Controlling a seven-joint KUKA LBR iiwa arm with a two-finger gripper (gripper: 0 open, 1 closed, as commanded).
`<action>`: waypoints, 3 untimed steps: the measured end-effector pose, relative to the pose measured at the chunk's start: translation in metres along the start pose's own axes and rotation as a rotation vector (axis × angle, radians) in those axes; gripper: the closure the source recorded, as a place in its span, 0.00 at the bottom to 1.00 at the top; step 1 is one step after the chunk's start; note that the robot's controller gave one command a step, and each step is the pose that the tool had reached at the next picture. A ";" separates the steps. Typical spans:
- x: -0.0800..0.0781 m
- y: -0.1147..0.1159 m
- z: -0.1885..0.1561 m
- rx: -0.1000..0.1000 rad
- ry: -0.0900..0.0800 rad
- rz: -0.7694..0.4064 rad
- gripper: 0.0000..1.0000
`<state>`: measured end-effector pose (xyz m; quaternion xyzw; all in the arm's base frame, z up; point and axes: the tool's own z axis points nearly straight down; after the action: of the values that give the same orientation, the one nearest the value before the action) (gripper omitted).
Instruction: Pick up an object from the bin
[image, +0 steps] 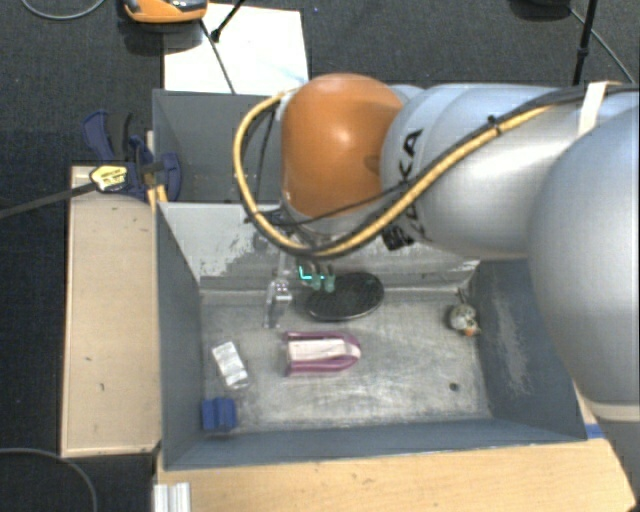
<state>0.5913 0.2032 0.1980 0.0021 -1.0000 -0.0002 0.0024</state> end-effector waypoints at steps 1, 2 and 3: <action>0.018 -0.059 0.104 -0.002 -0.013 -0.175 0.00; 0.053 -0.095 0.117 -0.006 -0.022 -0.345 0.00; 0.061 -0.098 0.120 -0.001 0.017 -0.340 1.00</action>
Offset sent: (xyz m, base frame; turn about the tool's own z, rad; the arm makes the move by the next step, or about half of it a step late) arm -0.0215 -0.0587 -0.1074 -0.1796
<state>0.5297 0.1053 0.0786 0.1714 -0.9851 -0.0013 0.0110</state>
